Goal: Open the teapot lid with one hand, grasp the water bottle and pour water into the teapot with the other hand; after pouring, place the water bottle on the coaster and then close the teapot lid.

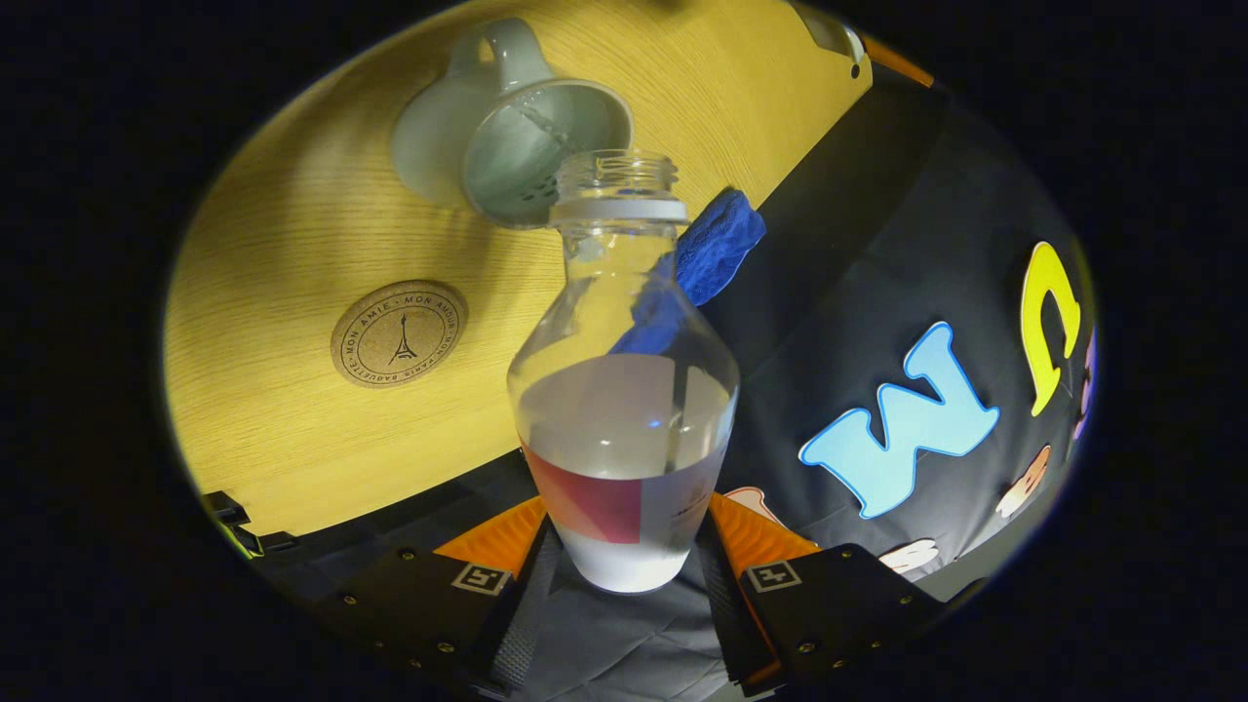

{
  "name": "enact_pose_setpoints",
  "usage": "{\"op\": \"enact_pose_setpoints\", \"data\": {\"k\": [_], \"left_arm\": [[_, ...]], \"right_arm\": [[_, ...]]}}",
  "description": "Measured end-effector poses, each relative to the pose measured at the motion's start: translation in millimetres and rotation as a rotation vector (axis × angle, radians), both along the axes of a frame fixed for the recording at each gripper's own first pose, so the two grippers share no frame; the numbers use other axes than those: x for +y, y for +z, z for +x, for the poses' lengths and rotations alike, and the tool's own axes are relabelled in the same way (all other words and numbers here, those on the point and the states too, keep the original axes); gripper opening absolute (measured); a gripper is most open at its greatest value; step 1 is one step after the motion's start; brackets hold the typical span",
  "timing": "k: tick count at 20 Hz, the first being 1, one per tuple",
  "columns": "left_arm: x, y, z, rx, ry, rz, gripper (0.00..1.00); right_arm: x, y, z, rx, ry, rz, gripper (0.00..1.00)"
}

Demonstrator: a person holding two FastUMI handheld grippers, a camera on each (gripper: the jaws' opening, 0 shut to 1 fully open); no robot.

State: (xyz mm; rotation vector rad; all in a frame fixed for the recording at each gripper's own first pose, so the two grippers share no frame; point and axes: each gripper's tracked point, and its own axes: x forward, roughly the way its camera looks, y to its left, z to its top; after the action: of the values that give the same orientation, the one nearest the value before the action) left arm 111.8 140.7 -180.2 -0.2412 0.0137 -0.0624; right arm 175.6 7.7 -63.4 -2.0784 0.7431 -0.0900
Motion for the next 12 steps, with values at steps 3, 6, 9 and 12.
{"op": "enact_pose_setpoints", "data": {"k": [3, 6, 9, 12], "left_arm": [[2.4, 3.6, -3.9, -0.004, 0.003, -0.002, 0.12], [2.1, 3.8, -3.7, -0.005, 0.005, 0.002, 0.12], [3.1, 5.9, -4.2, -0.004, 0.008, 0.005, 0.12], [2.1, 7.1, -5.9, 0.002, 0.011, 0.01, 0.12]], "right_arm": [[1.3, 1.8, 3.0, 0.01, 0.007, 0.004, 0.72], [0.4, 2.5, 2.2, 0.006, 0.003, 0.001, 0.72], [-0.4, 2.3, 3.5, 0.011, 0.012, -0.008, 0.72], [-1.6, 2.5, 4.6, 0.011, 0.012, -0.005, 0.72]]}}
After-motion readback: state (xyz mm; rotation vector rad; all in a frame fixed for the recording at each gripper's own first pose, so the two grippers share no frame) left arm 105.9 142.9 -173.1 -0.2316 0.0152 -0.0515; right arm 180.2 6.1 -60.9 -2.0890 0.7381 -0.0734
